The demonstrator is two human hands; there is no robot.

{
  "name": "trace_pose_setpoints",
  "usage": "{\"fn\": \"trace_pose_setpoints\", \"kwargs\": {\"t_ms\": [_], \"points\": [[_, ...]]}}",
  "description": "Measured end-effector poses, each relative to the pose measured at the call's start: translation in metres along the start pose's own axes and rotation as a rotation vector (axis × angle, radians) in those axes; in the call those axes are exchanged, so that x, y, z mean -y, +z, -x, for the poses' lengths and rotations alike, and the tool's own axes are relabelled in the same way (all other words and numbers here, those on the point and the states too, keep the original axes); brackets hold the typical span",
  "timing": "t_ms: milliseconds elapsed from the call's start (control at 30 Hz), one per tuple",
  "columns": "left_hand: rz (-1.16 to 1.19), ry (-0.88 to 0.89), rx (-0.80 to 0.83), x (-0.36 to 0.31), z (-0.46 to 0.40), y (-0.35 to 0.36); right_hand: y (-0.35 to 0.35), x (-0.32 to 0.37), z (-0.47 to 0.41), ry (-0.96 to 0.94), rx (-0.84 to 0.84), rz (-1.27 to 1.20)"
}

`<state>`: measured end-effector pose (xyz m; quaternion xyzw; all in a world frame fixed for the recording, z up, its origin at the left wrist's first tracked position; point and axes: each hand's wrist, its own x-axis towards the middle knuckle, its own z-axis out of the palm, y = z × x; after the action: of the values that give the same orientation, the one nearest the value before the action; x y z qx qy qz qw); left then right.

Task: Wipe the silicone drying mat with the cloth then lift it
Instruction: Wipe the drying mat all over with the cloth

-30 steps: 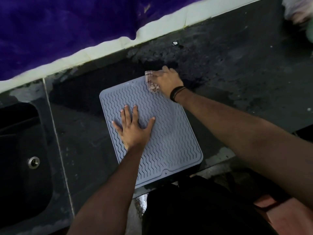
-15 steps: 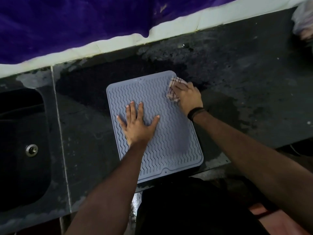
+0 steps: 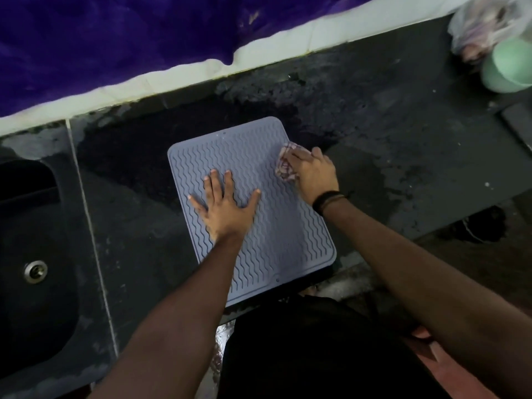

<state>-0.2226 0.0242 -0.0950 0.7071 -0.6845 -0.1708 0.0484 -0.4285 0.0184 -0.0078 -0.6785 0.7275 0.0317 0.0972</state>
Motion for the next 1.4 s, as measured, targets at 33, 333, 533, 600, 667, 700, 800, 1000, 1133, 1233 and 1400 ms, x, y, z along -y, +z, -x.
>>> {"fn": "trace_pose_setpoints", "kwargs": {"t_ms": [33,333,533,600,667,700,800,1000,1133,1233,1400], "points": [[-0.001,-0.002,-0.006,0.000,0.001,0.000,0.002,0.006,-0.006,0.008,0.036,0.000],[0.007,0.016,0.000,0.002,0.002,0.000,0.037,-0.007,0.103,0.068,0.058,-0.023],[0.014,0.026,0.016,0.000,0.003,-0.004,0.031,-0.007,0.153,0.121,0.094,0.027],[0.004,0.025,0.015,0.001,0.003,-0.004,0.025,-0.001,0.139,0.150,0.022,0.001],[-0.011,0.026,0.015,0.000,0.004,-0.003,0.023,0.007,0.115,0.147,-0.025,-0.046],[-0.015,0.023,0.013,0.000,0.003,-0.003,0.024,0.011,0.103,0.132,-0.007,-0.058],[-0.032,0.010,0.008,-0.002,0.002,-0.003,0.033,0.014,0.094,0.100,0.071,-0.025],[-0.060,-0.018,-0.003,-0.002,0.002,0.000,0.055,-0.013,0.171,0.013,-0.015,-0.011],[-0.091,-0.018,0.013,-0.005,0.004,-0.007,0.057,-0.021,0.200,-0.024,-0.009,-0.009],[-0.111,-0.015,0.069,-0.011,0.005,-0.019,0.042,-0.036,0.200,-0.059,0.085,-0.129],[-0.135,0.007,0.277,-0.009,-0.001,-0.045,-0.001,-0.061,0.170,0.277,0.168,-1.002]]}}
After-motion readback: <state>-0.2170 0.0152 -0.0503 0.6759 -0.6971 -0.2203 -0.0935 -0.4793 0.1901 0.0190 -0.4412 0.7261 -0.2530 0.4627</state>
